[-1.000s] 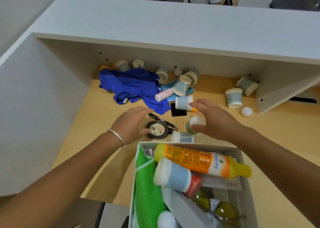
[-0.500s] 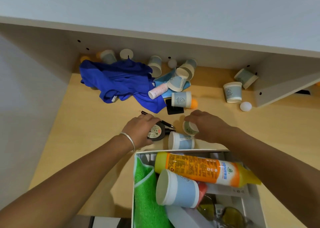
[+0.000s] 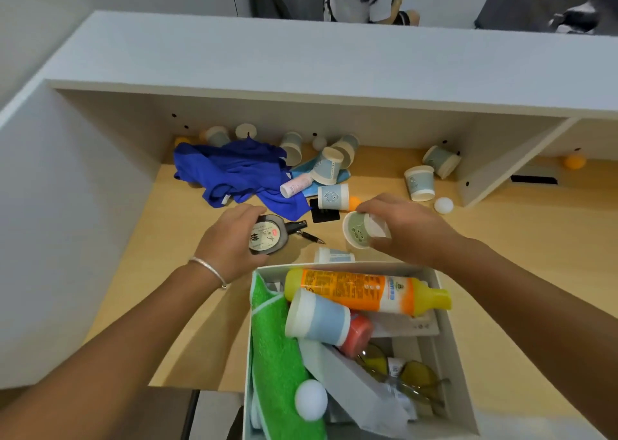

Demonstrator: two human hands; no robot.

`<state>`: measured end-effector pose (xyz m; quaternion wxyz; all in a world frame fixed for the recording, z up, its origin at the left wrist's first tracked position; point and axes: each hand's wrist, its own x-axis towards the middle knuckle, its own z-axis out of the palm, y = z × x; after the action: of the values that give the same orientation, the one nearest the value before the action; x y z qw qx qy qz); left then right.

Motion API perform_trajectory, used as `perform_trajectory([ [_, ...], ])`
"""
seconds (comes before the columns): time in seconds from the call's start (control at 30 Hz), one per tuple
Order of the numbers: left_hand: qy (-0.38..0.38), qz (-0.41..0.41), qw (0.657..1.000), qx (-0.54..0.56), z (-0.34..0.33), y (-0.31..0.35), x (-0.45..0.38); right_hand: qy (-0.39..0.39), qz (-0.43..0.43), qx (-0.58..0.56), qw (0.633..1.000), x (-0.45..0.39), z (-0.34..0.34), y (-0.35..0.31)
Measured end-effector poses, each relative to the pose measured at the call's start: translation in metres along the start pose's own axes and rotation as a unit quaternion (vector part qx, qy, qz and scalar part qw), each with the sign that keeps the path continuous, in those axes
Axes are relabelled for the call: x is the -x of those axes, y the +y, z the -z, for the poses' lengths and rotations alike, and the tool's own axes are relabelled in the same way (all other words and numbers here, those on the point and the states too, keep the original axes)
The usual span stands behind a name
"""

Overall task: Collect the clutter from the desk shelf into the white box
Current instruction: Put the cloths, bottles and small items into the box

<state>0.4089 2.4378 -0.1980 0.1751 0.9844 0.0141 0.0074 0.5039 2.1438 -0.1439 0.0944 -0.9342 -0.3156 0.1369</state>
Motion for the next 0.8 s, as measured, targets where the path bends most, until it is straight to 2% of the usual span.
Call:
perform_trajectory([
  [0.17, 0.086, 0.041, 0.995, -0.005, 0.036, 0.019, 0.033, 0.037, 0.022, -0.010, 0.999, 0.046, 0.026, -0.002],
  [0.3, 0.104, 0.032, 0.994, -0.004, 0.054, 0.043, 0.064, 0.043, 0.058, -0.023, 0.997, 0.082, 0.034, 0.000],
  [0.6, 0.071, -0.056, 0.995, 0.048, 0.058, 0.122, 0.119, 0.044, 0.111, -0.025, 0.993, 0.139, 0.039, 0.007],
  [0.8, -0.001, -0.111, 0.992, 0.051, 0.041, 0.156, 0.126, -0.050, 0.124, -0.007, 0.991, 0.157, 0.035, 0.011],
])
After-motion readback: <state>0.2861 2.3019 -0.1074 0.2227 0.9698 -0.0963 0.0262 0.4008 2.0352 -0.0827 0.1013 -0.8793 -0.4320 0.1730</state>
